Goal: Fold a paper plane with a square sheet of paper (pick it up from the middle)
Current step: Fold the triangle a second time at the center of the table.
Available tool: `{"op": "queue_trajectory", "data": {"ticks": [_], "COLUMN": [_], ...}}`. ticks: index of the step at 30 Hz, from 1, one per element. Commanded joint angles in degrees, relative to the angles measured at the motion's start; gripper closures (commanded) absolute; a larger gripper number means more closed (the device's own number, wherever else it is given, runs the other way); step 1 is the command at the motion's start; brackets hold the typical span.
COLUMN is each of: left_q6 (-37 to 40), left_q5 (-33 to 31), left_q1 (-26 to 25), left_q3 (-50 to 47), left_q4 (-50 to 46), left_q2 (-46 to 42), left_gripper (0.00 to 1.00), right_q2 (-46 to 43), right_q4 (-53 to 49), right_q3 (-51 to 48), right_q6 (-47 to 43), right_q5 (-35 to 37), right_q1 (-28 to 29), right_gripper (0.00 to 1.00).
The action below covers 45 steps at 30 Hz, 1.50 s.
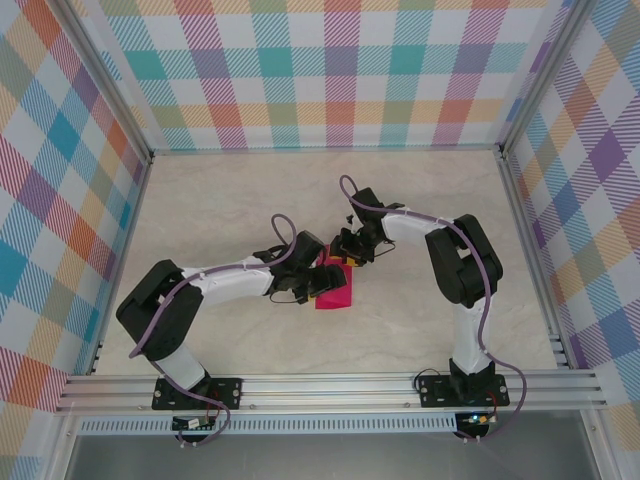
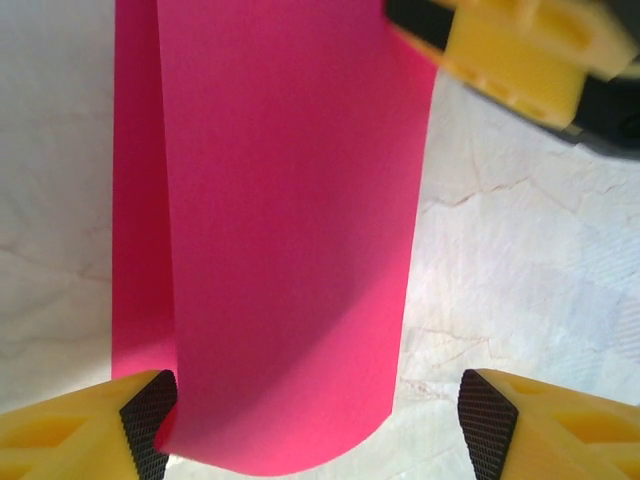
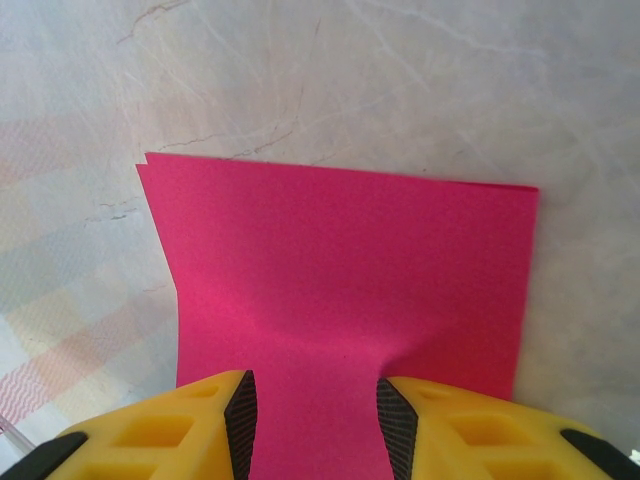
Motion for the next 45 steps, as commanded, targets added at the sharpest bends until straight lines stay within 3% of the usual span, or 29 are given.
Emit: {"op": "queue_trajectory", "data": {"ticks": [1, 7, 18, 30, 45], "left_q6": [3.2, 5.0, 7.2, 5.0, 3.9], "left_q5": [-2.6, 4.6, 6.3, 10.5, 10.9], "left_q1": [1.6, 2.3, 2.6, 2.6, 2.6], "left_q3": [-2.3, -3.3, -6.1, -12.7, -9.8], "left_q4": [5.3, 11.9, 9.9, 16.4, 21.4], "left_q2": [-1.2, 1.4, -1.5, -10.3, -4.6], "left_gripper": [0.24, 0.24, 0.25, 0.26, 0.30], "right_q2": [5.4, 5.4, 5.7, 6.2, 5.7], "right_q4": [-0.7, -1.0, -0.9, -0.9, -0.8], "right_q3": [-1.6, -1.8, -1.7, -1.4, -1.4], "right_q6": [-0.3, -0.3, -0.1, 0.1, 0.5], "right_q5": [6.0, 5.9, 5.7, 5.7, 3.8], "right_q1": [-0.6, -0.6, -0.7, -0.7, -0.7], "right_gripper": [0.58, 0.58, 0.58, 0.58, 0.59]}}
